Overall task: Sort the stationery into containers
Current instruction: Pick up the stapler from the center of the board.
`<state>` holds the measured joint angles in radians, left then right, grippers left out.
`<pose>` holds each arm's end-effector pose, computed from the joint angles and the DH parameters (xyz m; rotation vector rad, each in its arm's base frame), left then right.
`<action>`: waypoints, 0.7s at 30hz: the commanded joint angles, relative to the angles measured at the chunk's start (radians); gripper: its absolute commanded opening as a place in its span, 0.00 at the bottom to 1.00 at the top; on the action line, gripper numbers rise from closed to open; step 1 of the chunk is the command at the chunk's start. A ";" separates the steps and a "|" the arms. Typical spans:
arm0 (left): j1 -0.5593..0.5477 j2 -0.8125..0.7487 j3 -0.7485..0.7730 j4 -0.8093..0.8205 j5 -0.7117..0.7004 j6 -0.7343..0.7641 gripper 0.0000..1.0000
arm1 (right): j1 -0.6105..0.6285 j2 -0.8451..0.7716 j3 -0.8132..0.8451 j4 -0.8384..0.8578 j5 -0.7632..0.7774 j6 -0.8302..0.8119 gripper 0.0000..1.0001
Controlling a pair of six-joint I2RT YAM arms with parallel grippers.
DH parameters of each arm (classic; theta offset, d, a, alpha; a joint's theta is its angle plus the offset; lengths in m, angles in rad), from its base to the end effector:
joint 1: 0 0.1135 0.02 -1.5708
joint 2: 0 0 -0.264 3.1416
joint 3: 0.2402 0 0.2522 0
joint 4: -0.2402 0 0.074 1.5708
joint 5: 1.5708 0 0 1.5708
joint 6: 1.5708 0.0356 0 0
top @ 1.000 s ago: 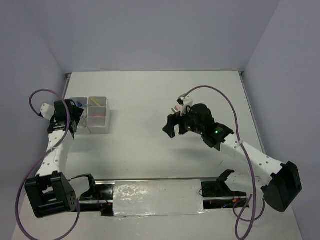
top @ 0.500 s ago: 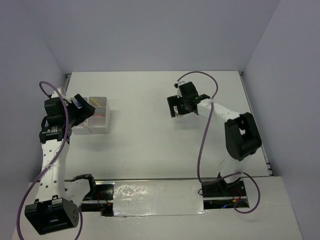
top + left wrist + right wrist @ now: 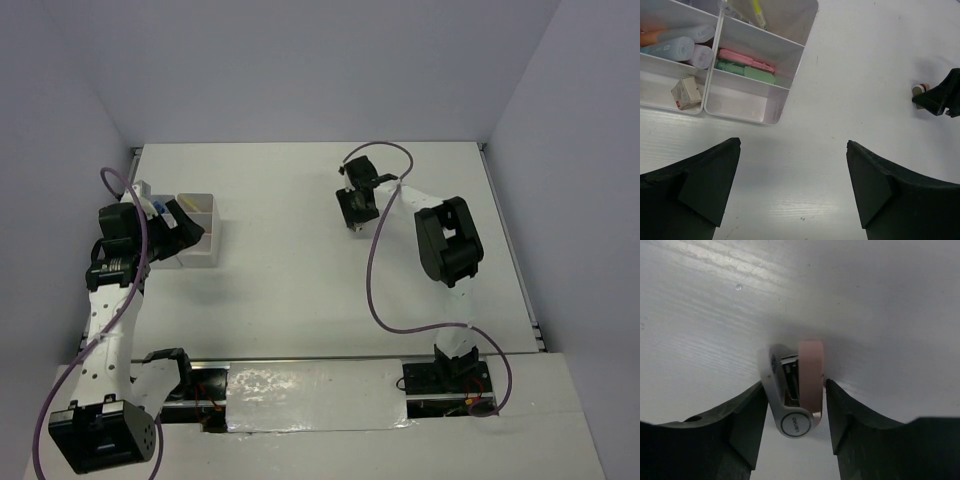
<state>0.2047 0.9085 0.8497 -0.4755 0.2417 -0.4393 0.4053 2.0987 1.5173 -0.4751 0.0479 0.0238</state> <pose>0.1967 0.0321 0.3119 -0.5285 2.0454 -0.3948 0.4092 0.1737 0.1618 -0.4820 2.5833 0.0856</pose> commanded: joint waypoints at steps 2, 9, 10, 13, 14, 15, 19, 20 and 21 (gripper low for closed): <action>-0.001 -0.014 0.000 0.031 0.022 0.034 0.99 | -0.003 0.004 0.024 -0.050 -0.034 -0.015 0.53; -0.002 -0.002 0.000 0.038 0.082 0.002 0.99 | -0.002 -0.090 -0.069 0.021 -0.120 0.020 0.00; -0.004 -0.005 -0.003 0.041 0.102 -0.016 0.99 | 0.000 -0.136 -0.150 0.054 -0.153 0.037 0.00; -0.030 -0.040 -0.038 0.136 0.249 -0.218 0.99 | 0.068 -0.442 -0.380 0.257 -0.279 0.105 0.00; -0.056 -0.068 -0.049 0.220 0.269 -0.273 0.99 | 0.096 -0.509 -0.432 0.362 -0.289 0.137 0.00; -0.141 -0.080 -0.060 0.257 0.252 -0.330 0.99 | 0.131 -0.563 -0.481 0.401 -0.283 0.152 0.00; -0.477 -0.112 -0.035 0.357 -0.003 -0.551 0.99 | 0.385 -0.809 -0.646 0.530 -0.145 0.223 0.00; -0.589 -0.100 -0.025 0.360 -0.051 -0.570 0.99 | 0.421 -0.837 -0.663 0.562 -0.113 0.241 0.00; -0.638 -0.089 0.003 0.357 -0.129 -0.591 0.99 | 0.458 -0.864 -0.687 0.575 -0.055 0.248 0.00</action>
<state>-0.2920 0.8173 0.7929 -0.2317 0.2832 -0.8623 0.7891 1.3132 0.8806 -0.0761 -0.1085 0.2024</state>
